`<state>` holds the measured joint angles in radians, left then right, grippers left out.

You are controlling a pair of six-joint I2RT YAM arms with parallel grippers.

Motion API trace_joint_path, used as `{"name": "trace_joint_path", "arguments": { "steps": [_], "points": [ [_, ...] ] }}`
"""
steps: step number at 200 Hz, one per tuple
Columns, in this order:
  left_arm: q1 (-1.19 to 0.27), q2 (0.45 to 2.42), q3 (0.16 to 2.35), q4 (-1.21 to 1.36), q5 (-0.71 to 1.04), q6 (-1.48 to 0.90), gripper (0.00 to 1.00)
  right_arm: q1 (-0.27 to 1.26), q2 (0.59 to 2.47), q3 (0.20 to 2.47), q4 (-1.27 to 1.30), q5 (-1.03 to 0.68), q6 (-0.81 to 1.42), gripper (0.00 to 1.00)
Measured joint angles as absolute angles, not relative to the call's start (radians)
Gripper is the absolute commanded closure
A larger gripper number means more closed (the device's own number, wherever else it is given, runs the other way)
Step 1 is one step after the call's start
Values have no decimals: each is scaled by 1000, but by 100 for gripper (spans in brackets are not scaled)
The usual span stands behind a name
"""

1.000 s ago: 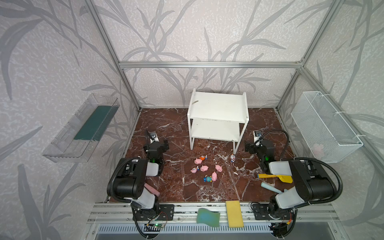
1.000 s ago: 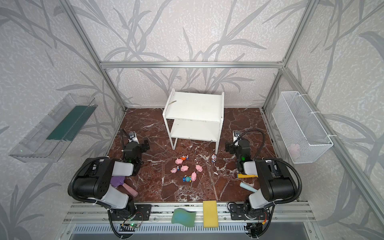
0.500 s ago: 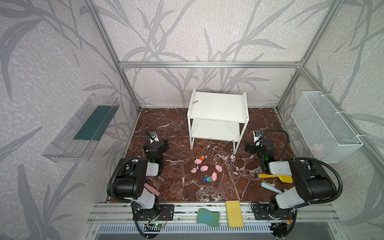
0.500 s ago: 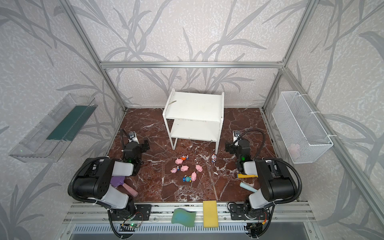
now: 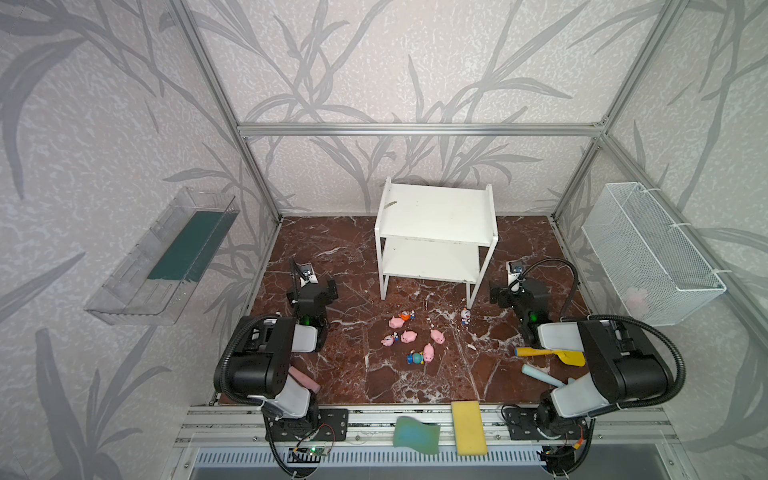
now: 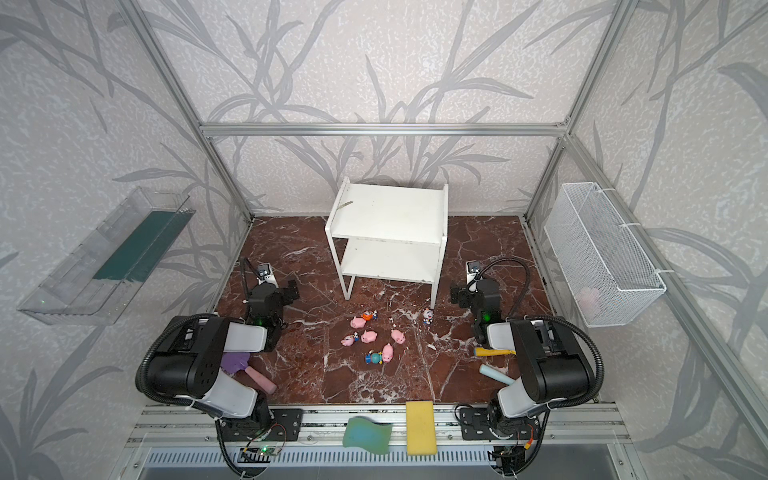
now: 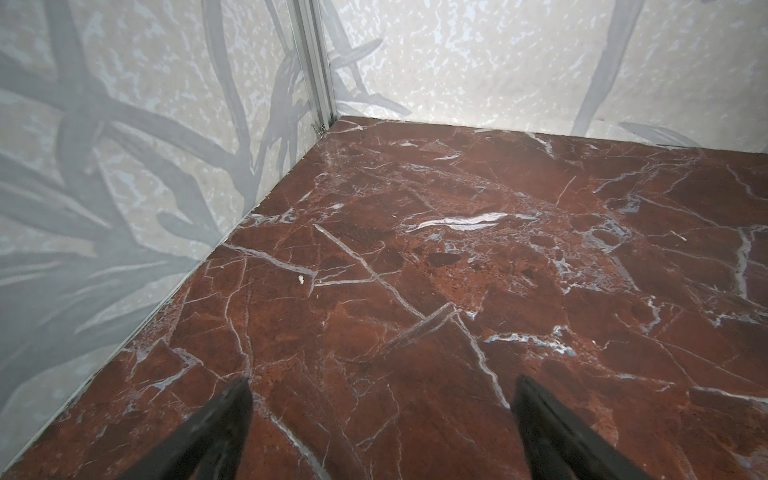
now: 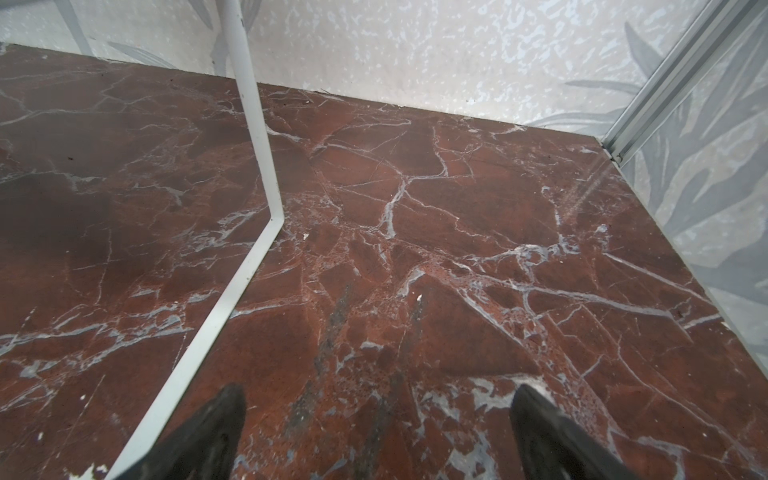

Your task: Place and organize the plastic toys onto the shelf

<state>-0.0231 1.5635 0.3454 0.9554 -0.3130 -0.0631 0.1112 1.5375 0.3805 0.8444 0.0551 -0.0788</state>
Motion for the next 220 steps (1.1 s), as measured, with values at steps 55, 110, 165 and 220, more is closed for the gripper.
{"name": "trace_joint_path", "arguments": {
  "steps": [55, 110, 165, 220],
  "points": [
    [-23, 1563, 345, 955, -313, -63, 1, 111, 1538, 381, 844, 55, -79, 1],
    [-31, 1529, 374, 863, -287, -45, 1, 111, 1538, 381, 844, 56, -79, 1],
    [-89, 1437, 551, 616, -406, -31, 1, 111, 1538, 381, 844, 56, -79, 1],
    [-244, 1335, 643, 231, -831, -187, 1, 111, 1538, 381, 841, 56, -78, 1]
  ]
}}
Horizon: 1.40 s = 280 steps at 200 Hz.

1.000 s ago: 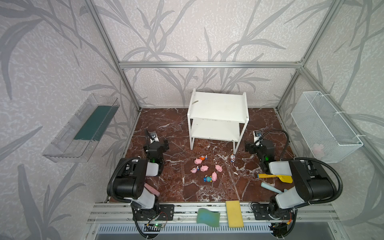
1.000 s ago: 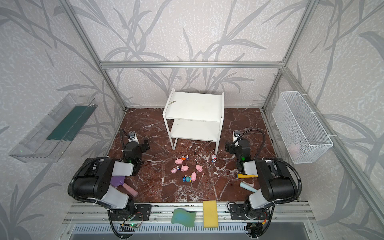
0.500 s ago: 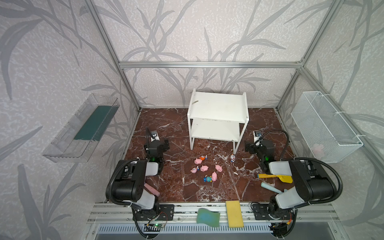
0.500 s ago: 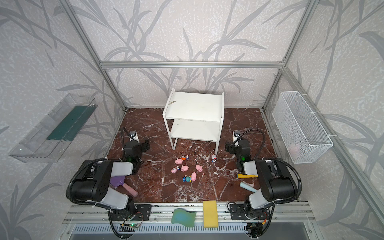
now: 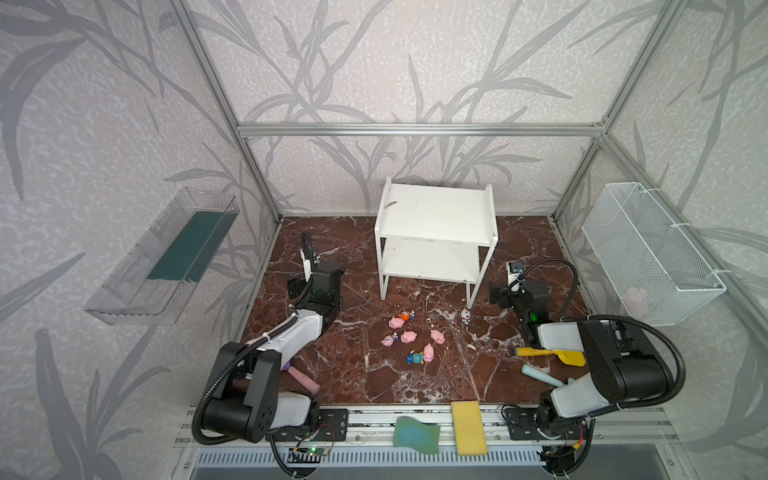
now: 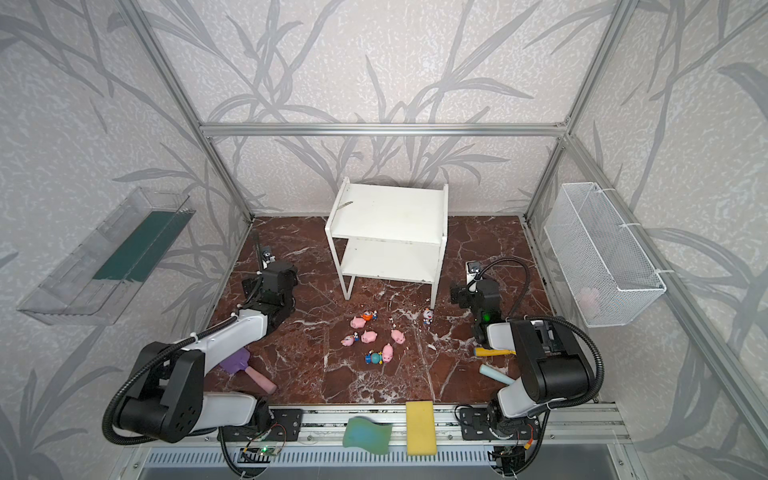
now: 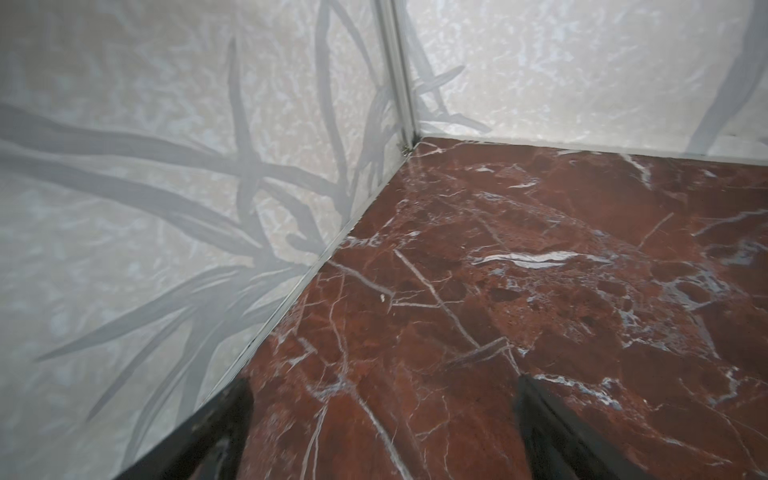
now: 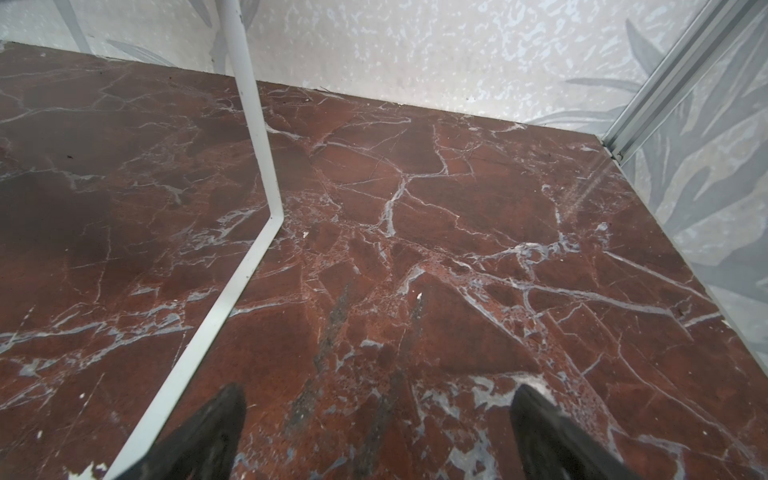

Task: Place and organize the plastic toys onto the shelf
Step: 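Move both grippers forward toward the cluster of pink pig toys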

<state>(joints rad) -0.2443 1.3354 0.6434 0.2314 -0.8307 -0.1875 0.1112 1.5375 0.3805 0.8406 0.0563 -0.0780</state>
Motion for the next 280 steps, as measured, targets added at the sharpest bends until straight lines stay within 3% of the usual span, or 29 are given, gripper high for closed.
{"name": "trace_joint_path", "arguments": {
  "steps": [23, 63, 112, 184, 210, 239, 280],
  "points": [
    [-311, 1304, 698, 49, -918, -301, 1, 111, 1538, 381, 841, 55, -79, 1],
    [-351, 1249, 779, -268, -902, -490, 1, 111, 1464, 382, 765, 67, -71, 1],
    [-368, 1097, 756, -472, -775, -597, 1, 111, 1216, 495, 406, 157, 38, 1],
    [-377, 883, 633, -515, -481, -602, 1, 146, 981, 548, -146, 129, 216, 1],
    [-384, 864, 625, -508, -355, -594, 1, 252, 895, 574, -306, 114, 277, 1],
    [-398, 865, 622, -495, -232, -582, 1, 476, 834, 584, -427, 124, 333, 0],
    [-460, 865, 618, -489, -125, -575, 1, 770, 828, 568, -480, 162, 420, 7]
  ]
}}
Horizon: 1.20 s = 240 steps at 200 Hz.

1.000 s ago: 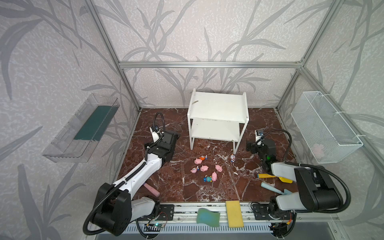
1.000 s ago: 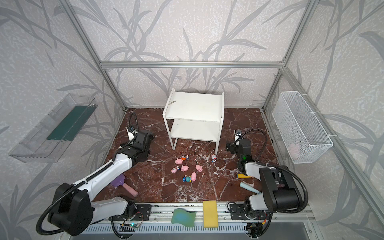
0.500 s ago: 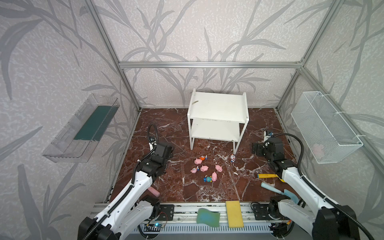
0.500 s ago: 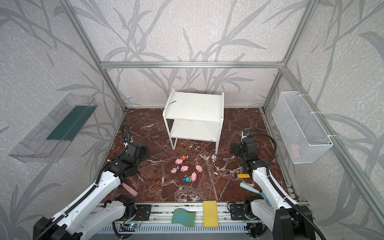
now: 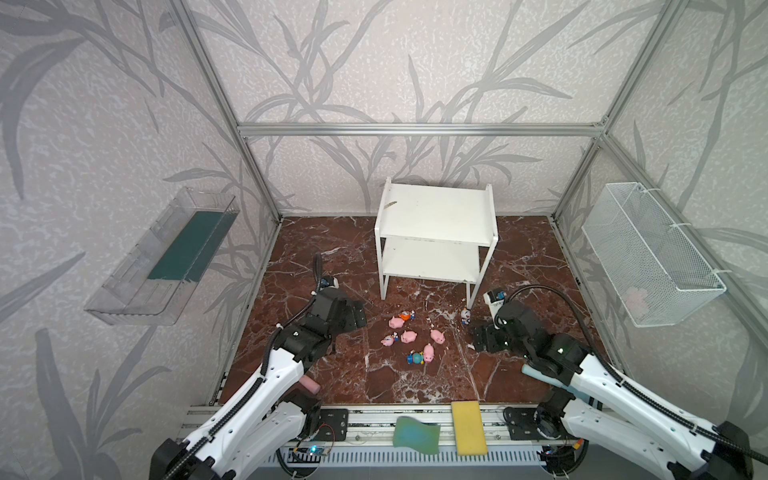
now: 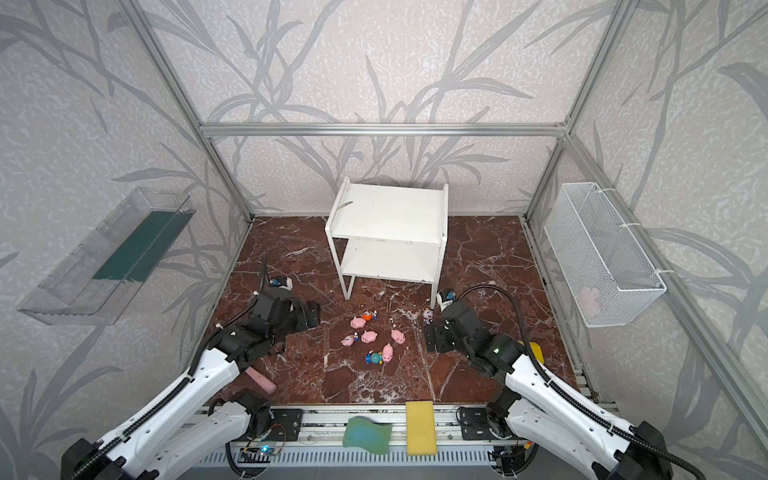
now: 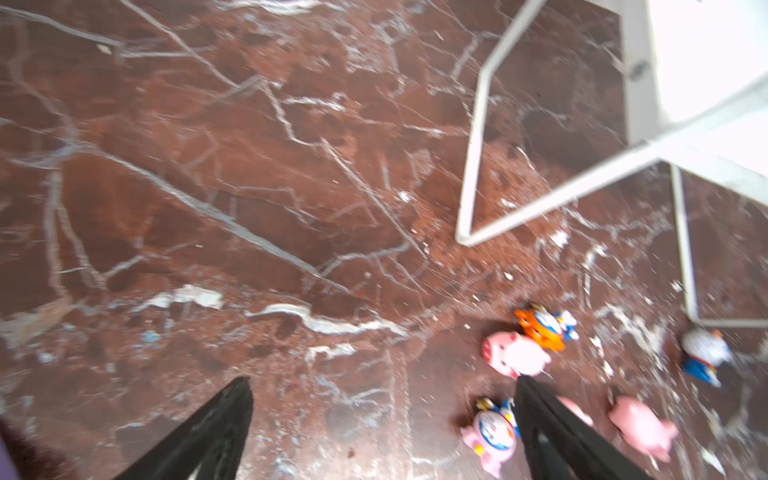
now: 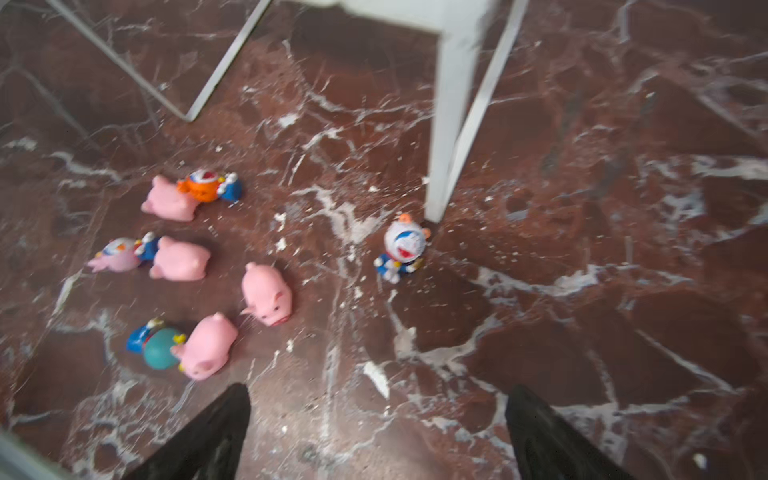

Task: Place and organize the plastic toys onto the shelf
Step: 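Move both grippers forward toward the cluster of pink pig toys, then grasp a pink pig toy with the right gripper while left gripper hovers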

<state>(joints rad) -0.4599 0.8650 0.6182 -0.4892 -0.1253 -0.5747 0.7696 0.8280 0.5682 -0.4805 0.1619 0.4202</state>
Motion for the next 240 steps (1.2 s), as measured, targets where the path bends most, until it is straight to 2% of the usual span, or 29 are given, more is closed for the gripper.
{"name": "trace_joint_path", "arguments": {
  "steps": [39, 65, 91, 195, 240],
  "points": [
    [-553, 867, 595, -475, -94, -575, 1, 971, 920, 543, -430, 221, 487, 19],
    [-601, 867, 571, -460, -85, -575, 1, 994, 1041, 533, -348, 235, 508, 29],
    [-631, 859, 560, -447, -80, -575, 1, 996, 1137, 532, -263, 241, 505, 33],
    [-647, 789, 529, -413, -74, -571, 1, 996, 1435, 580, -68, 236, 439, 34],
    [-652, 789, 552, -428, -16, -542, 1, 991, 1530, 622, -7, 231, 411, 35]
  ]
}}
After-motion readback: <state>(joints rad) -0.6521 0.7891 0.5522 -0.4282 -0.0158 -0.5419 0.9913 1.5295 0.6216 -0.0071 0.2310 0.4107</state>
